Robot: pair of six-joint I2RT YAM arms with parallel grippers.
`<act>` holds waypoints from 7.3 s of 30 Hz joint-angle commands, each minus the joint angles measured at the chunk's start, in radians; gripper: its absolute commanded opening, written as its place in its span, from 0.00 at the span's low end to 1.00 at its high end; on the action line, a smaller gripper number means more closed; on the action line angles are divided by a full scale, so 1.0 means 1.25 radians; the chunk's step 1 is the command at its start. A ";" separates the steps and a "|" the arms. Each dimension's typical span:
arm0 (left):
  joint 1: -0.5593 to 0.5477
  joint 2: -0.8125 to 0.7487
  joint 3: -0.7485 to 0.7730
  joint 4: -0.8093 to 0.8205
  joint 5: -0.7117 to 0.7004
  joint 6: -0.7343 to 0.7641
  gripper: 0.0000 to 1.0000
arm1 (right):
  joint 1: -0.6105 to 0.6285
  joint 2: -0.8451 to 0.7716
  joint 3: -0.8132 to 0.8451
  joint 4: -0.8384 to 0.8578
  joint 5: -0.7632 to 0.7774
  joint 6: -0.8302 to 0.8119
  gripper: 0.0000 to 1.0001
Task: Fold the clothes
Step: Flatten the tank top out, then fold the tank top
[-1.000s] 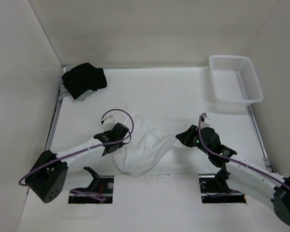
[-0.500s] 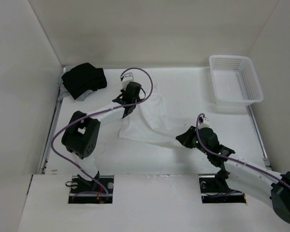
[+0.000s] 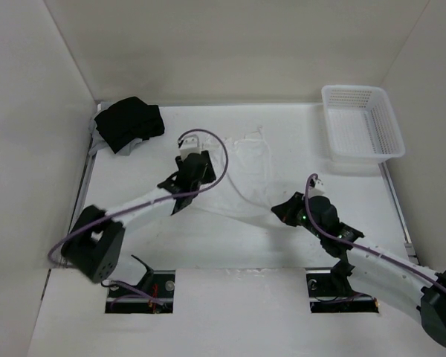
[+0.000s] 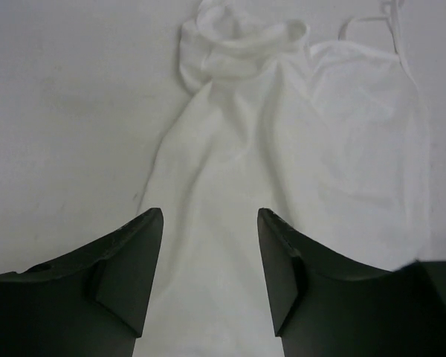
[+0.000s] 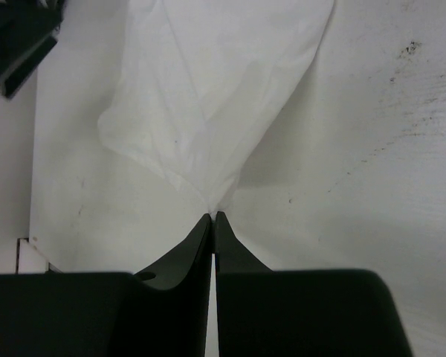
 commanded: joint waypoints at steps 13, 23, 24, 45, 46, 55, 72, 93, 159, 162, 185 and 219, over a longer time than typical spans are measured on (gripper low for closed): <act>0.084 -0.349 -0.400 0.042 0.165 -0.236 0.47 | 0.001 0.005 0.015 0.029 0.010 -0.008 0.06; 0.093 -0.197 -0.376 0.100 0.203 -0.234 0.23 | 0.002 -0.021 0.002 0.021 0.014 0.001 0.06; 0.093 -0.196 -0.374 0.098 0.194 -0.231 0.16 | 0.002 -0.026 0.002 0.020 0.014 0.001 0.06; -0.010 -0.490 -0.224 -0.494 -0.016 -0.262 0.57 | -0.012 -0.009 -0.007 0.030 0.005 -0.016 0.06; -0.004 -0.477 -0.234 -0.469 -0.010 -0.262 0.56 | -0.012 -0.009 -0.007 0.031 0.004 -0.016 0.06; 0.030 -0.319 -0.325 -0.117 0.094 -0.215 0.44 | -0.010 -0.018 -0.014 0.027 0.005 -0.012 0.06; 0.004 -0.359 -0.144 -0.533 0.080 -0.173 0.05 | -0.014 -0.030 -0.024 0.029 0.014 -0.008 0.06; 0.026 -0.339 -0.290 -0.305 0.157 -0.256 0.49 | 0.012 -0.041 -0.029 -0.002 0.031 0.013 0.06; 0.214 -0.281 0.186 -0.068 0.264 -0.188 0.05 | -0.194 0.186 0.642 -0.170 -0.096 -0.159 0.00; 0.214 -0.326 0.016 -0.043 0.267 -0.207 0.06 | -0.192 0.136 0.460 -0.124 -0.095 -0.127 0.00; 0.158 -0.833 -0.321 -0.477 0.226 -0.330 0.06 | 0.227 -0.257 0.111 -0.374 0.155 0.136 0.00; 0.271 -0.314 -0.312 0.069 0.195 -0.278 0.52 | -0.183 0.494 0.340 0.134 -0.058 -0.038 0.37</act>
